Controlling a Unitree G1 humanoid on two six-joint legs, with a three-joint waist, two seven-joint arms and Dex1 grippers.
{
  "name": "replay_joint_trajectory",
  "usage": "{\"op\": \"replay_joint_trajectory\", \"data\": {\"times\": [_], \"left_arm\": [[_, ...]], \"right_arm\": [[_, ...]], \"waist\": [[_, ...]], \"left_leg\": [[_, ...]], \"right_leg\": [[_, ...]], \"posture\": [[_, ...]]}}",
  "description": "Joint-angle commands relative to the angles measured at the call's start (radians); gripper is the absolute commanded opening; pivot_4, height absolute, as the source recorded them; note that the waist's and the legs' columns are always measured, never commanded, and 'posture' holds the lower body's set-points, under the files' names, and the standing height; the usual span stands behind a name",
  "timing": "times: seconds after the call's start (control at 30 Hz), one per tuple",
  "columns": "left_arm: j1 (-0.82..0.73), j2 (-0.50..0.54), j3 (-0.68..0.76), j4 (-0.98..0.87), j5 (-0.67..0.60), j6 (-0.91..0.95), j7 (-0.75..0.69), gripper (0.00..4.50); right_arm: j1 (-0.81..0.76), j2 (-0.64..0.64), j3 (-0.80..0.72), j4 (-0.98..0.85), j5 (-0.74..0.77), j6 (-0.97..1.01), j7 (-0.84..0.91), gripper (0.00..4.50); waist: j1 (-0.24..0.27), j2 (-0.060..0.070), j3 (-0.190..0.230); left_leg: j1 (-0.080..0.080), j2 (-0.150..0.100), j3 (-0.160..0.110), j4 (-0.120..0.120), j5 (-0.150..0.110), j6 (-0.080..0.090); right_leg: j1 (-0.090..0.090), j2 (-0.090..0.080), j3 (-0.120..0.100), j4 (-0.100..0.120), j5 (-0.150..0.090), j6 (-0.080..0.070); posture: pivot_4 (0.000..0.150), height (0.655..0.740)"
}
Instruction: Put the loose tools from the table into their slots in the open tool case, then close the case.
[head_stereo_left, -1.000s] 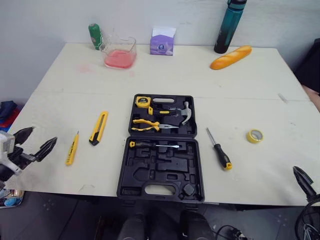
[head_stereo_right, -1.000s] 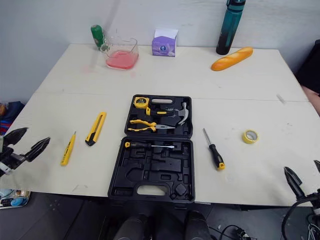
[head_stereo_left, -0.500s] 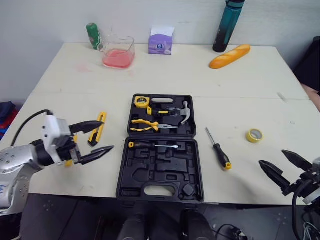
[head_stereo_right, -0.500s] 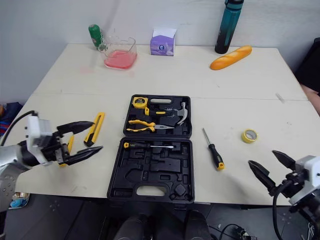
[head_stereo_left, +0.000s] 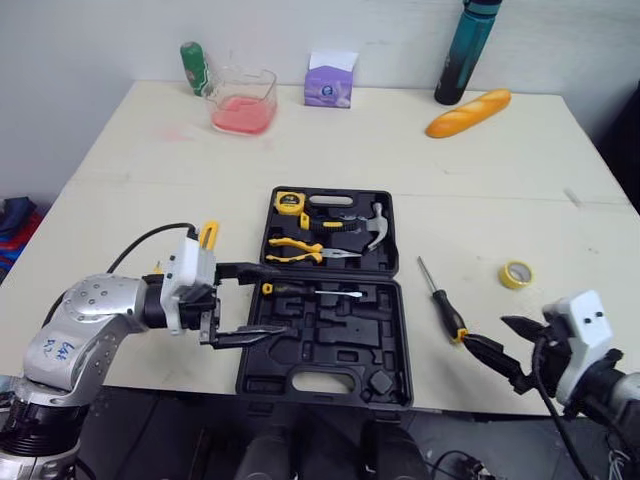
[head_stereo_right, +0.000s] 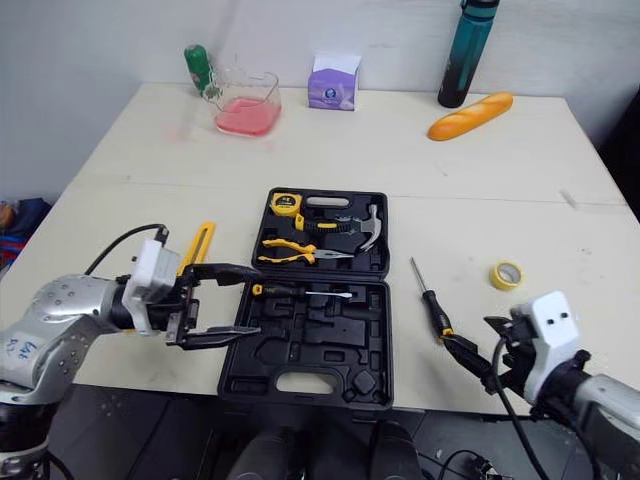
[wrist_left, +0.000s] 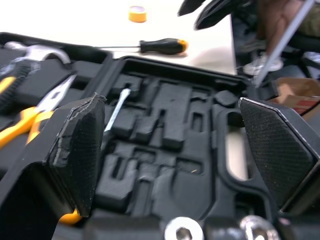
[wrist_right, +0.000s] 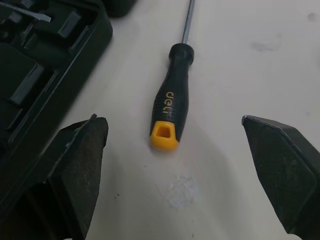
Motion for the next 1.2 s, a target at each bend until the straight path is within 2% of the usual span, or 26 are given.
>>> {"op": "replay_joint_trajectory", "data": {"times": [0.03, 0.17, 0.6, 0.7, 0.87, 1.2], "left_arm": [[0.005, -0.001, -0.003, -0.046, -0.012, -0.005, -0.008, 4.49], [0.009, 0.0, -0.024, -0.069, -0.012, -0.006, -0.021, 4.49], [0.05, 0.003, -0.016, -0.108, -0.002, -0.013, 0.001, 4.49], [0.052, 0.003, -0.018, -0.11, 0.003, -0.017, 0.004, 4.5], [0.054, 0.005, -0.017, -0.112, 0.003, -0.018, 0.006, 4.5], [0.032, -0.004, 0.013, -0.089, -0.048, 0.0, 0.007, 4.5]], "right_arm": [[-0.041, 0.002, 0.042, -0.035, 0.011, 0.048, -0.062, 4.5], [-0.14, 0.03, 0.153, 0.019, -0.055, 0.08, -0.131, 4.5], [-0.263, 0.107, 0.294, 0.103, -0.217, 0.085, -0.147, 4.5], [-0.268, 0.121, 0.306, 0.105, -0.236, 0.097, -0.143, 3.66], [-0.264, 0.125, 0.295, 0.101, -0.251, 0.106, -0.122, 1.08], [-0.289, 0.078, 0.243, 0.1, -0.308, 0.016, -0.026, 1.01]], "waist": [[0.002, 0.0, 0.0], [-0.001, 0.0, 0.0], [-0.003, -0.001, -0.001], [-0.005, -0.002, -0.001], [-0.004, -0.002, -0.001], [-0.003, -0.003, -0.002]], "left_leg": [[0.0, 0.0, 0.0, 0.0, 0.0, 0.0], [-0.005, 0.003, -0.001, 0.003, 0.0, 0.0], [-0.007, 0.006, 0.003, 0.004, 0.001, -0.001], [-0.006, 0.007, 0.004, 0.004, 0.001, -0.001], [-0.007, 0.008, 0.006, 0.004, 0.001, -0.002], [-0.009, 0.007, 0.009, 0.005, 0.001, -0.002]], "right_leg": [[0.0, 0.001, 0.0, 0.0, 0.0, 0.0], [-0.002, 0.005, -0.003, 0.0, 0.001, 0.001], [-0.006, 0.008, -0.001, 0.001, 0.001, 0.0], [-0.007, 0.009, 0.0, 0.002, 0.002, -0.001], [-0.01, 0.009, 0.002, 0.004, 0.002, -0.001], [-0.014, 0.01, 0.006, 0.006, 0.002, -0.001]], "posture": [[0.15, 0.74], [0.15, 0.74], [0.15, 0.74], [0.15, 0.74], [0.15, 0.74], [0.15, 0.74]]}}
